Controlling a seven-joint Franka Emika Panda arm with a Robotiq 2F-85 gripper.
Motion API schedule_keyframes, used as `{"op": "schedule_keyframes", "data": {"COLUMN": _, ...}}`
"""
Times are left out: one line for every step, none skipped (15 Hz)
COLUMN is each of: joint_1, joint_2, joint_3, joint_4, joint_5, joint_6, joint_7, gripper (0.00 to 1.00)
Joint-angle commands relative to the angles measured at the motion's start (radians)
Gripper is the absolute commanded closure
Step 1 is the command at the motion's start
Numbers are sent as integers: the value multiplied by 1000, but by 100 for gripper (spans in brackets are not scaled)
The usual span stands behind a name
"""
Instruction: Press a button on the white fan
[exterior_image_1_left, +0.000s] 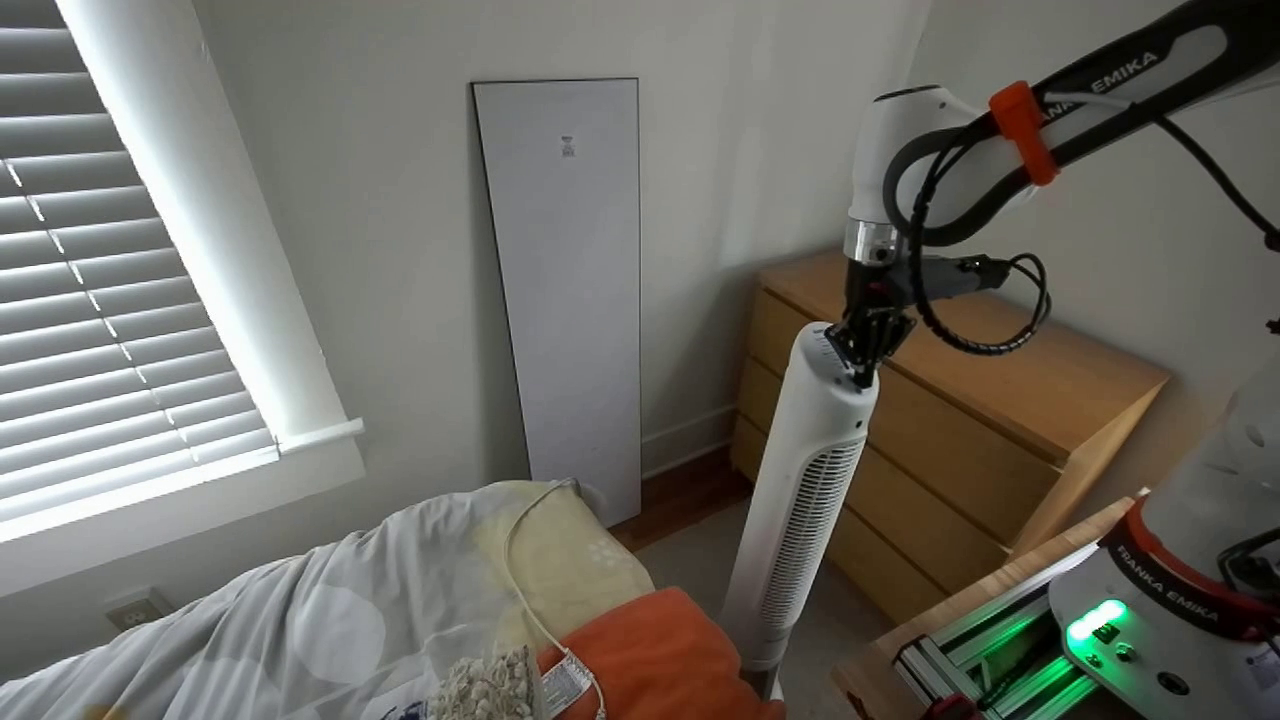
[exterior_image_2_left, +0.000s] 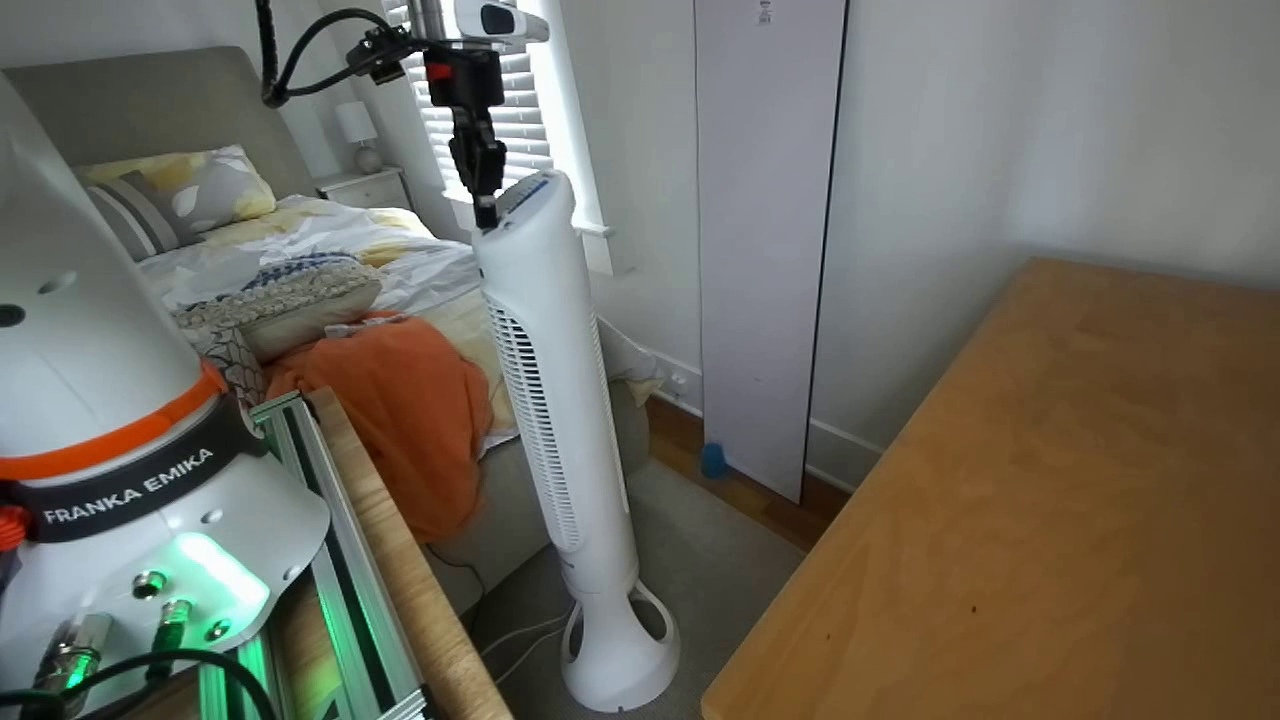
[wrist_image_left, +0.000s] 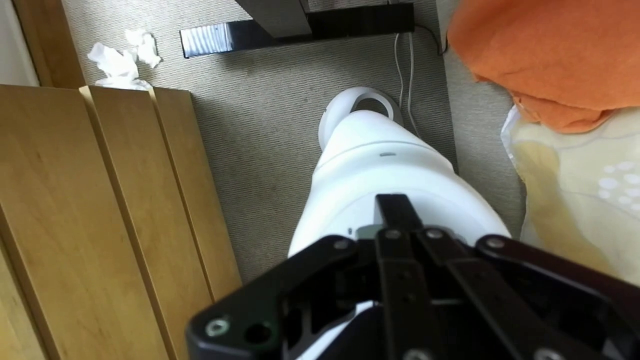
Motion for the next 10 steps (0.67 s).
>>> {"op": "schedule_keyframes", "data": {"joint_1": 17, "joint_2": -25, "joint_3": -10, "joint_4": 8, "joint_5": 13, "joint_6": -50, "joint_7": 6, "gripper": 100}}
{"op": "schedule_keyframes", "data": {"joint_1": 18, "joint_2": -34, "joint_3": -13, "joint_4": 11, "joint_5": 14, "joint_6": -60, "joint_7": 1, "gripper": 100}}
{"op": "schedule_keyframes", "data": {"joint_1": 19, "joint_2": -45, "joint_3": -17, "joint_4": 16, "joint_5": 22, "joint_6": -66, "joint_7": -6, "gripper": 100}}
{"op": "schedule_keyframes", "data": {"joint_1": 20, "joint_2": -51, "joint_3": -21, "joint_4": 22, "joint_5": 27, "joint_6": -77, "joint_7": -10, "gripper": 100}}
{"op": "schedule_keyframes", "data": {"joint_1": 21, "joint_2": -61, "joint_3": -26, "joint_4": 28, "joint_5": 36, "joint_6": -90, "joint_7": -15, "gripper": 100}}
{"op": "schedule_keyframes", "data": {"joint_1": 22, "joint_2": -70, "joint_3": -29, "joint_4": 35, "joint_5": 45, "joint_6": -100, "joint_7": -17, "gripper": 100}}
{"op": "schedule_keyframes", "data": {"joint_1": 23, "joint_2": -81, "joint_3": -34, "joint_4": 45, "joint_5": 55, "joint_6": -124, "joint_7": -21, "gripper": 100}}
{"op": "schedule_keyframes", "data": {"joint_1": 22, "joint_2": -93, "joint_3": -36, "joint_4": 54, "joint_5": 57, "joint_6": -144, "joint_7": -19, "gripper": 100}}
{"op": "schedule_keyframes", "data": {"joint_1": 17, "joint_2": -106, "joint_3": -35, "joint_4": 62, "joint_5": 44, "joint_6": -166, "joint_7": -17, "gripper": 100}}
{"op": "schedule_keyframes", "data": {"joint_1": 13, "joint_2": -120, "joint_3": -34, "joint_4": 74, "joint_5": 29, "joint_6": -192, "joint_7": -16, "gripper": 74}}
